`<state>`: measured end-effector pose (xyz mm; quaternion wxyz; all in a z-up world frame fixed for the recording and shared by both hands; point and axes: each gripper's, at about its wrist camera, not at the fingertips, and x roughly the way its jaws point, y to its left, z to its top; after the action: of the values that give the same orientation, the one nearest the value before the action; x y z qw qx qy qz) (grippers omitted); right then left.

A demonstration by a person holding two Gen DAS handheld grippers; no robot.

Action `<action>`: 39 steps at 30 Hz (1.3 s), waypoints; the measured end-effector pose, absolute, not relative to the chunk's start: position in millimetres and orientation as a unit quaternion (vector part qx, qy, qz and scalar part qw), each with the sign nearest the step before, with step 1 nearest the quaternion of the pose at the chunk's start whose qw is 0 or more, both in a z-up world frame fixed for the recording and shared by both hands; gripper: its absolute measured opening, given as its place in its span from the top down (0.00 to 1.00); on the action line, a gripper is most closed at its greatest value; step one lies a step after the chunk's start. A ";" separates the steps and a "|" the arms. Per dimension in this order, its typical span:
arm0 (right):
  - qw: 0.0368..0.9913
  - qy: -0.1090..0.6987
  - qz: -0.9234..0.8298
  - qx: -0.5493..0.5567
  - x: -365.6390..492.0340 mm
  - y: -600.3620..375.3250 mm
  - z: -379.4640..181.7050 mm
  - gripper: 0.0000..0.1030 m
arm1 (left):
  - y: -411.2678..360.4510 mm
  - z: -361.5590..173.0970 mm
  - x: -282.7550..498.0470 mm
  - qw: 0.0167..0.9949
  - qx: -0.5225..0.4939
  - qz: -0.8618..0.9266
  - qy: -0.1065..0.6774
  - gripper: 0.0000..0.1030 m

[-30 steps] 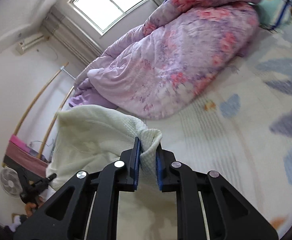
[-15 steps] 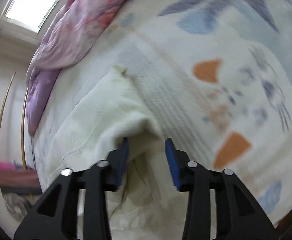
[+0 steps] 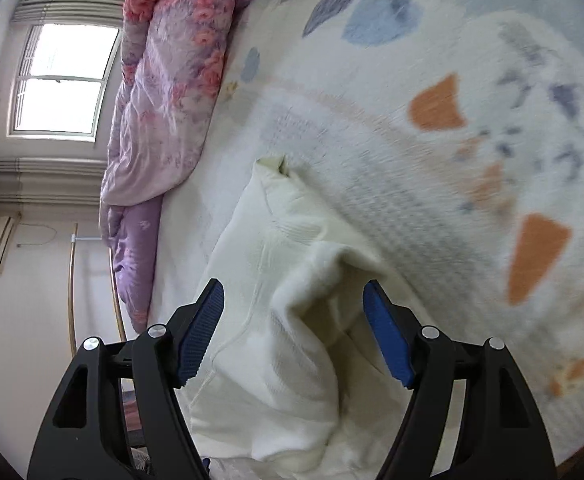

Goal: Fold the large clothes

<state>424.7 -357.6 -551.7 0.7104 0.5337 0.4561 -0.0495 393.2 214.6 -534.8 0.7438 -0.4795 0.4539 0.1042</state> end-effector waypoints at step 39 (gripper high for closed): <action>0.736 0.605 -0.243 0.181 383.8 -307.6 -529.3 0.34 | 237.4 -607.6 334.9 0.692 -0.367 0.139 0.606 0.29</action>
<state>383.8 -307.6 -529.3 0.7361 0.1807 0.6055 -0.2427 334.9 237.4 -607.6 0.6925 -0.3665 0.6055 0.1394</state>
